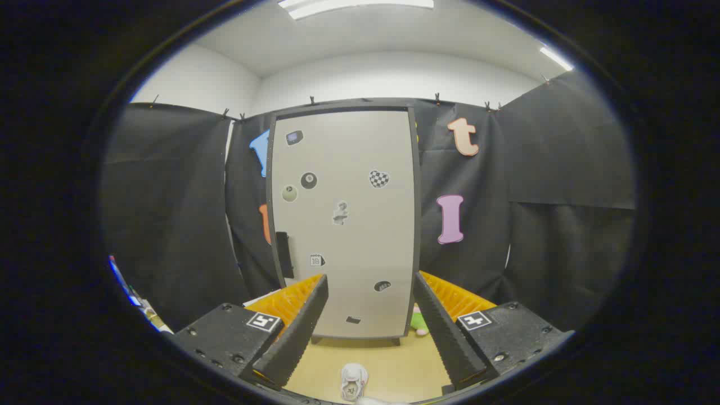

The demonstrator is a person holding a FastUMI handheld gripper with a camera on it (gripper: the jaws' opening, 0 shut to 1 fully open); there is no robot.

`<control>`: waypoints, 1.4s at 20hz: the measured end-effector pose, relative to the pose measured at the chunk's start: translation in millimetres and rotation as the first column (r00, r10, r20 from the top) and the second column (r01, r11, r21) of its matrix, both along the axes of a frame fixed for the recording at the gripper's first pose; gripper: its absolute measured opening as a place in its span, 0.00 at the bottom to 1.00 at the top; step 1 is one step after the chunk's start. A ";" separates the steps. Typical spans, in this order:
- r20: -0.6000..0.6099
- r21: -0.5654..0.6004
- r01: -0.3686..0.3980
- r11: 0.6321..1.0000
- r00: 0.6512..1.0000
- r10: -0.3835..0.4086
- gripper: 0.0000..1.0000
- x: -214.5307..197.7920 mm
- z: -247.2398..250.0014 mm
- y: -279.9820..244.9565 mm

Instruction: Open the shoe cabinet door, grab the shoes and put them into the shoe cabinet, then close the shoe cabinet door.

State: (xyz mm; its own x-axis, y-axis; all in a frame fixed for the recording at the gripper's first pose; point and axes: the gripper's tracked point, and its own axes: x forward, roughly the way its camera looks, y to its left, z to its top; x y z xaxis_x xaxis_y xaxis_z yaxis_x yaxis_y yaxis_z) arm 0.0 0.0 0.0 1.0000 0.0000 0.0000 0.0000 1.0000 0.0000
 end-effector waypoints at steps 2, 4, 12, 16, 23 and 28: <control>0.004 -0.005 0.007 1.000 1.000 -0.007 0.99 -0.8 0.3 0.1; -0.003 -0.004 0.004 1.000 1.000 -0.004 0.99 0.3 -1.1 1.0; -0.030 0.001 0.007 1.000 1.000 -0.007 0.99 6.5 -11.9 3.6; -0.039 -0.012 -0.003 1.000 0.999 0.002 0.99 16.3 -21.4 14.9; -0.013 0.011 -0.061 0.998 0.998 0.061 0.99 60.5 -25.5 65.7; -0.052 0.016 -0.138 0.990 0.989 0.139 0.99 116.1 -46.3 119.0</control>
